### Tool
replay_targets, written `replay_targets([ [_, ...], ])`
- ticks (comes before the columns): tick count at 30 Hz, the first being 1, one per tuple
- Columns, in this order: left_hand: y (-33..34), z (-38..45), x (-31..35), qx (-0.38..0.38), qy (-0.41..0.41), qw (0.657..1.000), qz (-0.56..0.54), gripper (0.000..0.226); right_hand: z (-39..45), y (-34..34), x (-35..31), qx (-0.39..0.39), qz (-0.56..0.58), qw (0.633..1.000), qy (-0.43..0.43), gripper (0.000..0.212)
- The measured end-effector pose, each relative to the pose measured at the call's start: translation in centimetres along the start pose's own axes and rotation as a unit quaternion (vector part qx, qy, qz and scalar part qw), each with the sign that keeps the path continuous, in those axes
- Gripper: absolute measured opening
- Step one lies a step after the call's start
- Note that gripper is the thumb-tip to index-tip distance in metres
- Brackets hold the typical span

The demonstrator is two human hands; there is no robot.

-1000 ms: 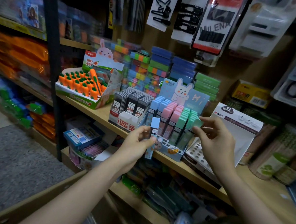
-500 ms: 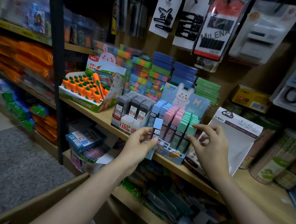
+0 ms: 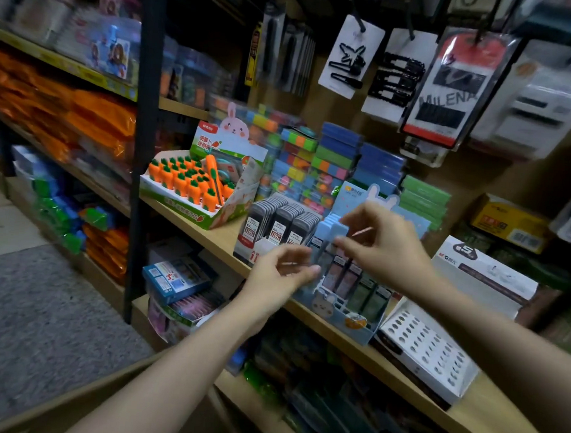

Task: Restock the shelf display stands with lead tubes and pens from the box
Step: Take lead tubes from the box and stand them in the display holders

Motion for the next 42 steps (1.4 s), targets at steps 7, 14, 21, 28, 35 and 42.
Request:
replay_targets([
  [7, -3.9, 0.5, 0.4, 0.146, 0.065, 0.952, 0.261, 0.029, 4.3, -2.6, 0.5, 0.045, -0.075, 0.996, 0.004, 0.018],
  [14, -2.0, 0.0, -0.5, 0.143, 0.078, 0.928, 0.335, 0.049, 4.7, 0.4, 2.7, 0.051, -0.113, 0.992, 0.027, 0.015],
  [21, -1.7, -0.1, -0.8, 0.139, 0.084, 0.914, 0.373, 0.059, 4.9, 2.1, 3.2, 0.041, -0.148, 0.988, 0.024, 0.011],
  [28, -1.7, -0.1, -1.1, 0.133, 0.081, 0.914, 0.374, 0.063, 4.7, 2.2, 3.5, 0.022, -0.16, 0.986, 0.042, 0.009],
  [35, -1.5, -0.2, -1.1, 0.133, 0.086, 0.913, 0.377, 0.064, 4.4, 2.8, 3.5, 0.033, -0.233, 0.971, 0.05, 0.014],
  [42, -1.5, -0.2, -1.2, 0.125, 0.091, 0.917, 0.368, 0.064, 2.9, 3.0, 3.9, 0.076, -0.287, 0.954, 0.033, 0.026],
])
Point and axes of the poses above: each hand's wrist, its own z-axis towards the middle knuckle, its own y-axis out of the palm, x = y × z, the point moved 8 cm from there along z, towards the middle knuckle, and after that the axes turned 2 degrees about -x, right-handed, at the moved point
